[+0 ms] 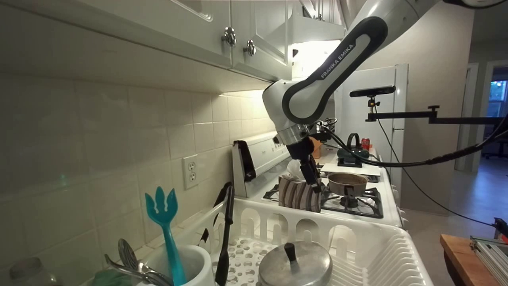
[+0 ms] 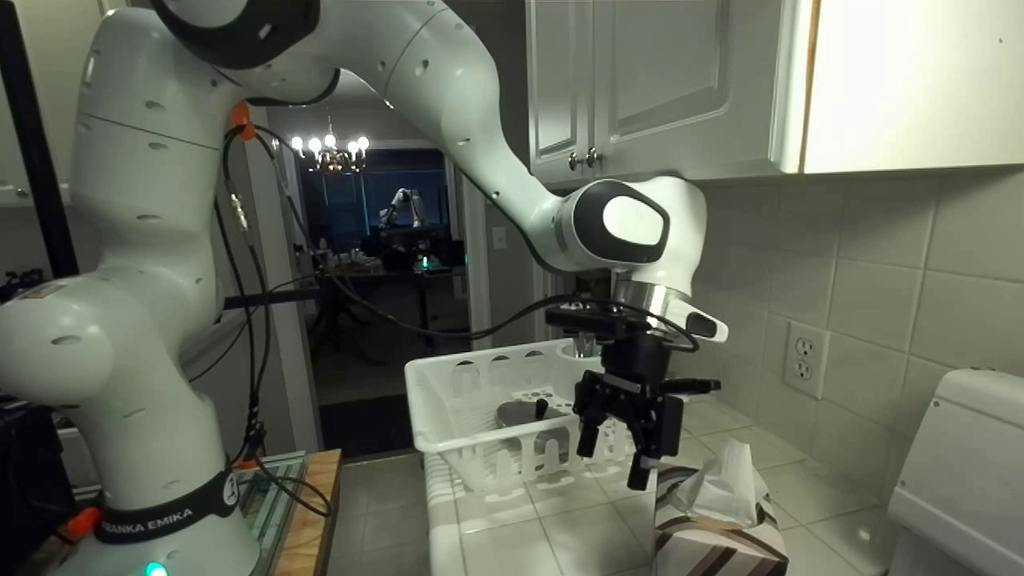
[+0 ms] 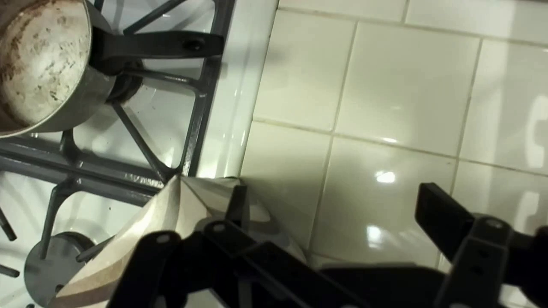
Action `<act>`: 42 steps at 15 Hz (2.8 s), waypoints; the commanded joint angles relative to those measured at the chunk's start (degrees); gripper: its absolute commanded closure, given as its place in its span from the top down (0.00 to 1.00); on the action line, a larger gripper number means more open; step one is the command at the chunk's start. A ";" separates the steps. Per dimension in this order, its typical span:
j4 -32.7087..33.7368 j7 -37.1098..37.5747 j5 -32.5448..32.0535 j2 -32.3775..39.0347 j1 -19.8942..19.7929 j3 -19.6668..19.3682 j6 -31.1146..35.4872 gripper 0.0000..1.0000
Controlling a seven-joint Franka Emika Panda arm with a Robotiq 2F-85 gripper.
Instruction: Move the box forward then remove the tissue from the box
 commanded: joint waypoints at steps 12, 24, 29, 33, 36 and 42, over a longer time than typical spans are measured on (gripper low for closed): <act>-17.25 7.25 -2.38 -11.28 -0.93 -0.43 34.81 1.00; -18.02 46.64 -29.85 -12.42 5.04 -19.47 59.96 1.00; -17.59 61.40 -43.92 -13.67 7.53 -20.76 52.18 1.00; -17.38 68.13 -48.13 -11.97 9.52 -19.87 49.90 0.72; -17.02 73.34 -52.89 -11.42 10.75 -20.13 48.01 0.51; -17.14 78.76 -58.30 -11.01 10.81 -19.93 45.91 0.08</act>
